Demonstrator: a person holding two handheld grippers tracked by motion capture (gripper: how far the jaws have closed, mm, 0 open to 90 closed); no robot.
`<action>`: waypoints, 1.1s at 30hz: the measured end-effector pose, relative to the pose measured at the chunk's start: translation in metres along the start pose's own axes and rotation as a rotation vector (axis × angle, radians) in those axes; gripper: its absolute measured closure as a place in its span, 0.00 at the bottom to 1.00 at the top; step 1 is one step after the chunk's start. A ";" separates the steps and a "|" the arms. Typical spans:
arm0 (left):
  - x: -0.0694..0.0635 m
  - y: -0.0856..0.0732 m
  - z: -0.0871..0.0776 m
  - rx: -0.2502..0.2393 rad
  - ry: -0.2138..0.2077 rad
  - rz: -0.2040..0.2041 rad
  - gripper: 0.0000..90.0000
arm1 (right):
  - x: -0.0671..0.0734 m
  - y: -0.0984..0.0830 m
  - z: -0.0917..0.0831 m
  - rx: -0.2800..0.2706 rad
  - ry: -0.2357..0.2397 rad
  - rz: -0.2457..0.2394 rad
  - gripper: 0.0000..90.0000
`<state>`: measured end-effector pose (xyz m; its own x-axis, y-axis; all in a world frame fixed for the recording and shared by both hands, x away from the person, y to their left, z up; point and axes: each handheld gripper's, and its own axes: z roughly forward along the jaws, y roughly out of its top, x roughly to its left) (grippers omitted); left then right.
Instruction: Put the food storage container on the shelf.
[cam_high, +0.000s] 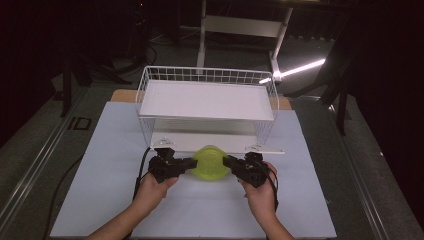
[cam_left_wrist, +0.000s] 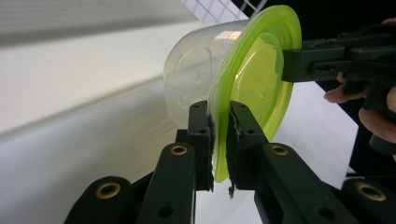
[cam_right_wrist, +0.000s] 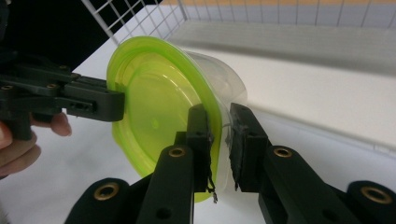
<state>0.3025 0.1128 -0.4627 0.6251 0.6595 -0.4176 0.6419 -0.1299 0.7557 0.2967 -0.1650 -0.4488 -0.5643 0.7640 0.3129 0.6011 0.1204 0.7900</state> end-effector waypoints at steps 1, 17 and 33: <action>0.002 0.001 0.000 -0.008 0.006 0.000 0.91 | 0.000 0.002 0.002 -0.005 -0.005 -0.002 0.88; 0.039 0.010 0.024 -0.009 0.096 -0.039 0.91 | -0.011 0.011 0.050 -0.009 -0.075 0.020 0.88; 0.054 0.015 0.042 -0.003 0.112 -0.075 0.90 | -0.024 0.013 0.071 -0.011 -0.125 0.030 0.86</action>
<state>0.3649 0.1156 -0.4948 0.5215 0.7460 -0.4142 0.6834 -0.0745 0.7262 0.3583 -0.1375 -0.4833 -0.4704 0.8405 0.2690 0.6105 0.0898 0.7869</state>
